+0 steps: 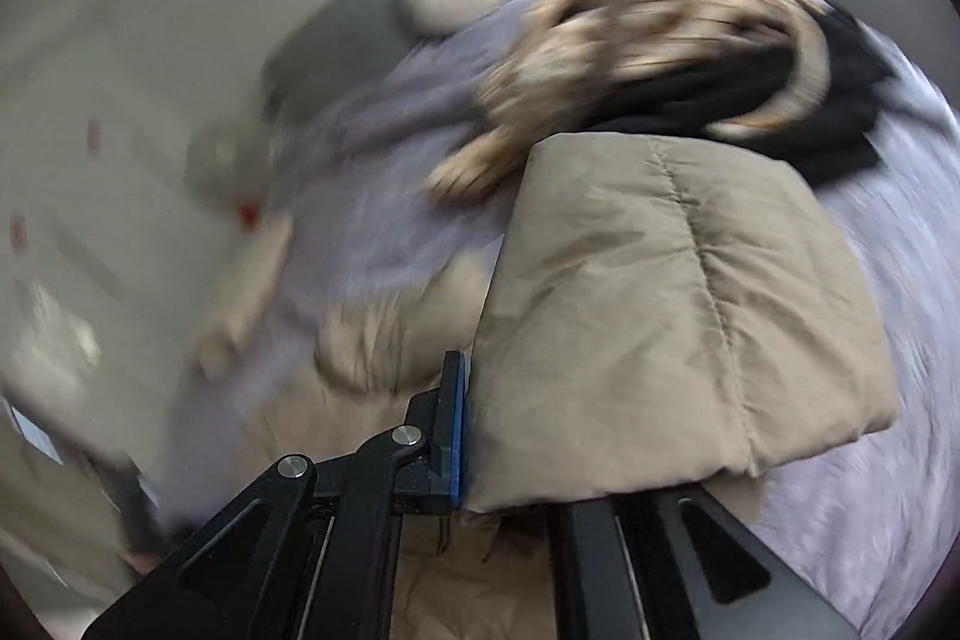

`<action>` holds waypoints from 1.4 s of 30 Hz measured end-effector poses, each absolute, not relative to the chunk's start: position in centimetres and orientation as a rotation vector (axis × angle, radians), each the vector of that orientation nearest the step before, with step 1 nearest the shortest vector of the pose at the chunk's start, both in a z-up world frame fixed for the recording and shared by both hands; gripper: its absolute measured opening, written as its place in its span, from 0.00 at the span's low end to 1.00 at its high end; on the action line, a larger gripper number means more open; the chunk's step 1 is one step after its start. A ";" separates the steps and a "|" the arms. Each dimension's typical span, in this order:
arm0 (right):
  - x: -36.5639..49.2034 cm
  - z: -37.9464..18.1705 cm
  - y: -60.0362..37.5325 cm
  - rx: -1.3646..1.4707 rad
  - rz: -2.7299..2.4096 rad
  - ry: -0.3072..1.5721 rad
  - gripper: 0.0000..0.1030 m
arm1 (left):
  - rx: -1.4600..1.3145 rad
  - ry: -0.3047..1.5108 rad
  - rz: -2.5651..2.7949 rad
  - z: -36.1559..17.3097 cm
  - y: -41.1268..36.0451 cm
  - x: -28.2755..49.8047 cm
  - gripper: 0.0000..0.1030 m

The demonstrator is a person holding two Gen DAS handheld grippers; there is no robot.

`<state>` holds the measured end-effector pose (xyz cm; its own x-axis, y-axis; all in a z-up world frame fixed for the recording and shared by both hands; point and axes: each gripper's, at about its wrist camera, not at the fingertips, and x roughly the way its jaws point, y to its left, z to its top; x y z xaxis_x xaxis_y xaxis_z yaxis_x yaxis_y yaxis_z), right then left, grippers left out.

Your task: Fold large clothes

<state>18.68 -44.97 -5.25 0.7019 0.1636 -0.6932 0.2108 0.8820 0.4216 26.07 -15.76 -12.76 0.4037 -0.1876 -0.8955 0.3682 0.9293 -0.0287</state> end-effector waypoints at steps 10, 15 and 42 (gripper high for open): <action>22.7 -16.0 -35.2 0.379 -0.038 1.126 0.07 | 0.133 1.103 -0.284 -14.0 -9.9 28.4 1.00; 20.4 -15.7 -38.5 0.599 -0.031 1.125 0.30 | 0.036 1.126 -0.288 -14.4 -9.0 28.7 1.00; 18.4 -11.8 -33.8 0.581 0.205 1.097 0.59 | -0.353 1.164 -0.528 -13.6 -2.2 32.7 1.00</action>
<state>18.35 -33.82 -11.85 0.4557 0.4336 -0.7774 0.1241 0.8339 0.5378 32.71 -2.18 -13.63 0.2959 -0.5635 -0.7713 0.2090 0.8261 -0.5233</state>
